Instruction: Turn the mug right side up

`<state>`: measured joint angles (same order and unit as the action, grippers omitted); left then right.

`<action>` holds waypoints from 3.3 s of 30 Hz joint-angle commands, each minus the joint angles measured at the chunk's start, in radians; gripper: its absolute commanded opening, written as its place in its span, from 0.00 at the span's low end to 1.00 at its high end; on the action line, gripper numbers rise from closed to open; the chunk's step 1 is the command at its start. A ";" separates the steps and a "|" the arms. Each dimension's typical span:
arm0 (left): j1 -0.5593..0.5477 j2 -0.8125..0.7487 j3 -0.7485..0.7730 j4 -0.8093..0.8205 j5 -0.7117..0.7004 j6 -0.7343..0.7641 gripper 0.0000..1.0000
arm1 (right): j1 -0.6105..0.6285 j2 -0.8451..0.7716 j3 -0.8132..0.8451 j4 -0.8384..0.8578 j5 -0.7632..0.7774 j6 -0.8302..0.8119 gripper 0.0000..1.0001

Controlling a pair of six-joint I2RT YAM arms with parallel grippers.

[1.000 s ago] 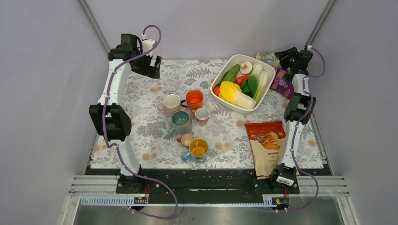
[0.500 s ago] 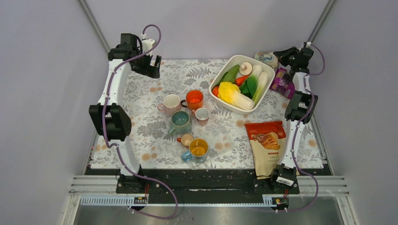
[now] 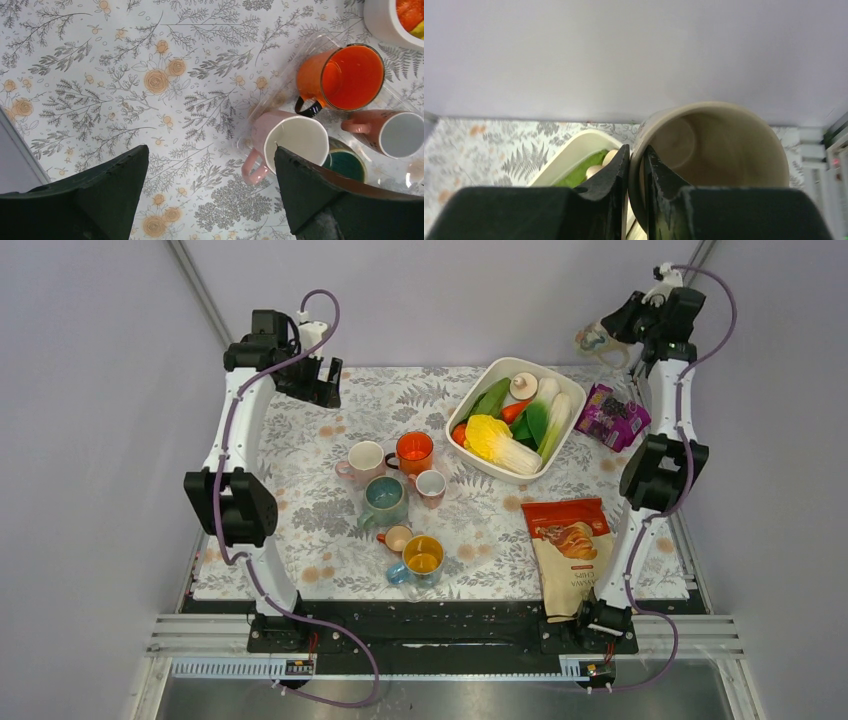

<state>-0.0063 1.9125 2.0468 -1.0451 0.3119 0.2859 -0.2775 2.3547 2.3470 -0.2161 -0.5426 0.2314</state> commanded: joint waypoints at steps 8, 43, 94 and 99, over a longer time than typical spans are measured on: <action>0.006 -0.157 -0.087 0.018 0.141 -0.072 0.99 | 0.239 -0.509 -0.124 -0.467 -0.259 -0.829 0.00; 0.006 -0.358 -0.367 0.140 0.226 -0.066 0.99 | 0.981 -1.017 -1.314 -0.243 -0.010 -1.271 0.00; 0.006 -0.621 -0.805 0.486 -0.409 -0.273 0.99 | 0.213 -1.357 -1.698 0.251 0.975 -0.070 0.99; 0.122 -0.725 -0.951 0.557 -0.301 -0.249 0.99 | 0.213 -1.459 -1.859 0.391 0.961 -0.097 0.99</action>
<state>0.0257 1.2747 1.1740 -0.6121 -0.0120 0.0490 -0.0700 0.9863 0.5552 -0.0238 0.3588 0.1135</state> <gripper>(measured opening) 0.988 0.992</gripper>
